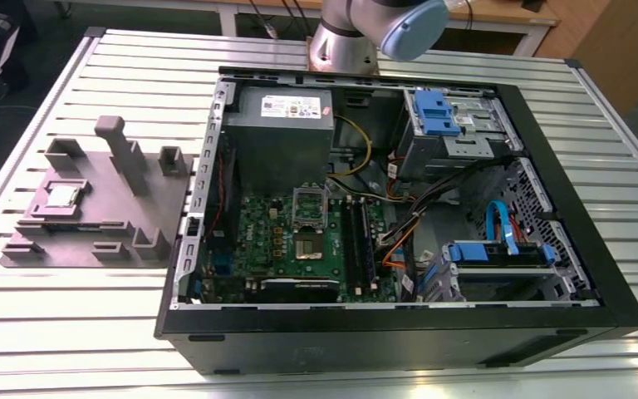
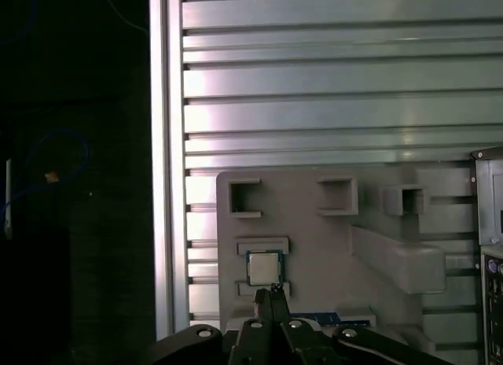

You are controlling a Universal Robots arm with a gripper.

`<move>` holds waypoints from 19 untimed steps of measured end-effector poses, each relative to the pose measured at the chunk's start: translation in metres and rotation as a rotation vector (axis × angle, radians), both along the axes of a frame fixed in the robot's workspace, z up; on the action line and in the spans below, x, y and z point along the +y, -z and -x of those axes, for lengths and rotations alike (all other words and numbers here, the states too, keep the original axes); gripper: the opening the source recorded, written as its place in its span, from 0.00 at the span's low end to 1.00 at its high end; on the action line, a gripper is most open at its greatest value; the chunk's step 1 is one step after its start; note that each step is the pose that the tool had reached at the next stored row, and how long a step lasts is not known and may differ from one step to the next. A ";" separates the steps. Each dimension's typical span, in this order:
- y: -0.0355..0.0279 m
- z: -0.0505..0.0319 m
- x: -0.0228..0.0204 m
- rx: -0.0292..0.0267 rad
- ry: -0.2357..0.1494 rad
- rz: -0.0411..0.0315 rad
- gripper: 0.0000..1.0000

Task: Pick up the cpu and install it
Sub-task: 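Reach for the cpu, then pick up the cpu and move it towards the insertion slot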

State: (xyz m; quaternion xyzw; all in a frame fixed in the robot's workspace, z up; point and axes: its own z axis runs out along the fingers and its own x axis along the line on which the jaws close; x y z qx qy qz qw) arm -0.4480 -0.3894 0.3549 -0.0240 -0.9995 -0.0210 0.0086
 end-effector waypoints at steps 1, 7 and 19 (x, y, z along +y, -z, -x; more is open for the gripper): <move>0.0004 0.0016 0.0000 0.0000 0.000 0.0000 0.10; 0.0011 0.0080 0.0000 0.0001 0.000 0.0000 0.10; 0.0011 0.0089 0.0001 0.0001 0.000 0.0000 0.10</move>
